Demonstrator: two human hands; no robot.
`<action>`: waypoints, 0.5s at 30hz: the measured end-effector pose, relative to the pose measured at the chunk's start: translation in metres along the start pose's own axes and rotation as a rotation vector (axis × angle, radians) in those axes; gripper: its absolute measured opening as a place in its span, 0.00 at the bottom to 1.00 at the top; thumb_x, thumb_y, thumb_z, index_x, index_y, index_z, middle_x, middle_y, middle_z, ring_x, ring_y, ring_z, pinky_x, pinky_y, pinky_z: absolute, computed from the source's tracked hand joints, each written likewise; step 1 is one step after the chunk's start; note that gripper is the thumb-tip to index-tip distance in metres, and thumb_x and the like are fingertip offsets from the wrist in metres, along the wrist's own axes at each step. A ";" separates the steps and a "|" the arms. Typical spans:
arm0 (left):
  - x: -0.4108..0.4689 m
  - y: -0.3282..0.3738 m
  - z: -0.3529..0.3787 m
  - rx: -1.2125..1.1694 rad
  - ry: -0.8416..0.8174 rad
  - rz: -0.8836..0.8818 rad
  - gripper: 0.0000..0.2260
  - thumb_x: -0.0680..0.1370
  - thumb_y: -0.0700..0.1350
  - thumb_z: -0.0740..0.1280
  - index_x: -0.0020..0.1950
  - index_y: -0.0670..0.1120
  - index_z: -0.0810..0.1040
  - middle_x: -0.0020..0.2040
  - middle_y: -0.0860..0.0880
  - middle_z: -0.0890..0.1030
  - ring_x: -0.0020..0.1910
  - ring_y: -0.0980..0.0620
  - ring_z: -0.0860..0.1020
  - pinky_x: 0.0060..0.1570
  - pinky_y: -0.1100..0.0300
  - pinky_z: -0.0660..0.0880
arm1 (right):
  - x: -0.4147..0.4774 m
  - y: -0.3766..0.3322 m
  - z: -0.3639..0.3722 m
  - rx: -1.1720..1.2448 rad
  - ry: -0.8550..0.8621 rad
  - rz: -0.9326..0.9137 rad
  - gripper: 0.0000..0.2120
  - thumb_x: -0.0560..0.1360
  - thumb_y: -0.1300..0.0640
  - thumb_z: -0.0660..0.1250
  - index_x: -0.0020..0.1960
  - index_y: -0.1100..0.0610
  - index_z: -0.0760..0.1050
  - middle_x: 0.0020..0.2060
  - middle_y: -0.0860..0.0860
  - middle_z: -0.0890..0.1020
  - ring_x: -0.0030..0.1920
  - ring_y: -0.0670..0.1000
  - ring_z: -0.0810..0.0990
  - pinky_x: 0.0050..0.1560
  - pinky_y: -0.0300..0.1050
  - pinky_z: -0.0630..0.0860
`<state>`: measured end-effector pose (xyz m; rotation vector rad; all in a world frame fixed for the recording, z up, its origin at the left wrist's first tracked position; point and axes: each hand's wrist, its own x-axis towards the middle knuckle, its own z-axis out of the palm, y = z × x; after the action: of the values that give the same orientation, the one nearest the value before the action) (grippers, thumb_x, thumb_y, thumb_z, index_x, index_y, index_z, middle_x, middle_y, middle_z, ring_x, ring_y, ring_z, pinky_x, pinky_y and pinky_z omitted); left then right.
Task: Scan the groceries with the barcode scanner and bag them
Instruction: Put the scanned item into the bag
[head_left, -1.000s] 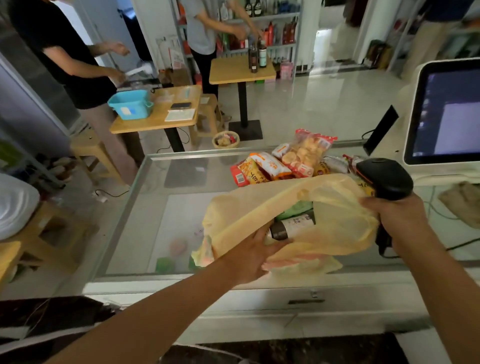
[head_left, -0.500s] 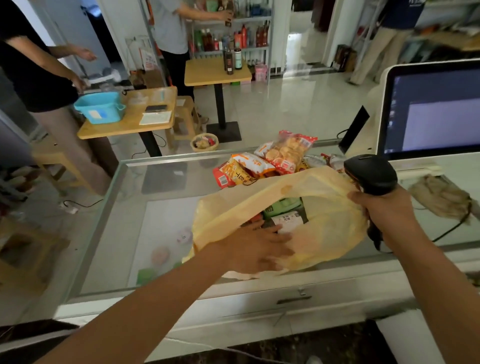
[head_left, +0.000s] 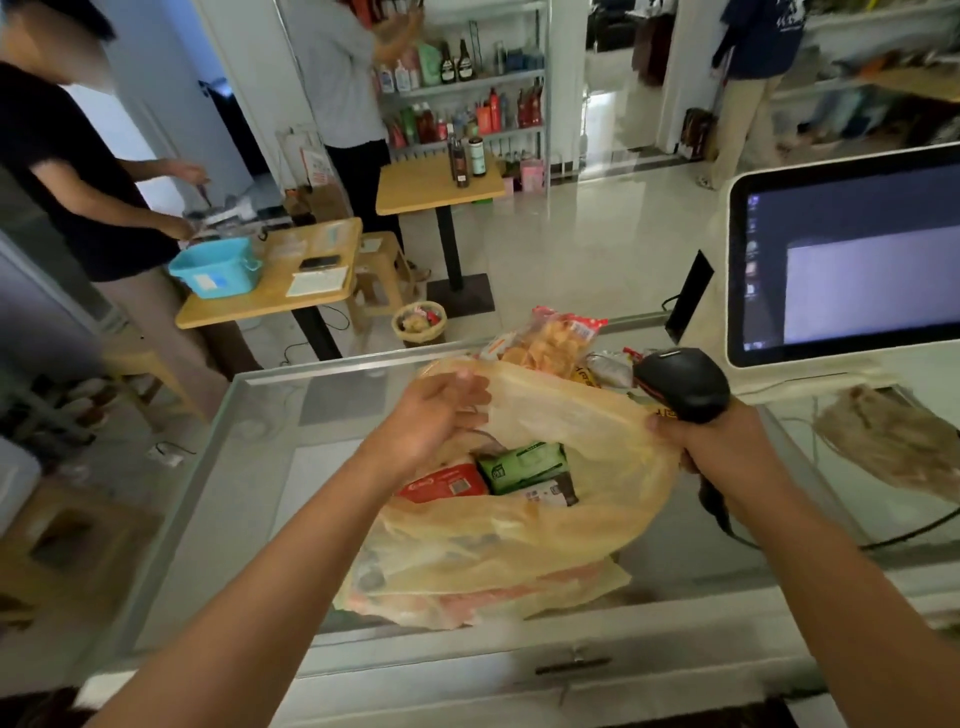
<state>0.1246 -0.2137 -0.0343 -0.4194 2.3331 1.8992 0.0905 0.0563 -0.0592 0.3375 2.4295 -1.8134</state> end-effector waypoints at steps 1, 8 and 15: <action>0.002 0.005 0.009 0.024 0.003 0.057 0.16 0.85 0.50 0.58 0.62 0.41 0.79 0.57 0.43 0.84 0.49 0.49 0.84 0.47 0.63 0.79 | 0.005 0.001 -0.002 0.018 -0.025 0.006 0.13 0.70 0.60 0.75 0.53 0.57 0.78 0.35 0.55 0.80 0.33 0.52 0.76 0.33 0.44 0.74; 0.068 0.049 0.069 0.469 0.161 0.390 0.07 0.82 0.47 0.65 0.56 0.49 0.82 0.51 0.51 0.85 0.51 0.53 0.82 0.55 0.55 0.77 | 0.025 0.007 -0.032 0.126 -0.155 0.040 0.10 0.71 0.52 0.75 0.46 0.56 0.77 0.30 0.56 0.79 0.29 0.51 0.76 0.29 0.38 0.72; 0.187 0.028 0.115 1.289 0.114 -0.120 0.49 0.70 0.67 0.71 0.81 0.54 0.46 0.77 0.37 0.60 0.75 0.34 0.62 0.71 0.38 0.65 | 0.048 0.033 -0.046 0.192 -0.294 0.131 0.11 0.71 0.53 0.74 0.42 0.61 0.79 0.27 0.54 0.81 0.25 0.48 0.79 0.28 0.35 0.75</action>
<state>-0.0721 -0.1238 -0.0800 -0.4512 2.8679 0.0780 0.0537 0.1149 -0.0862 0.2193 2.0003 -1.8909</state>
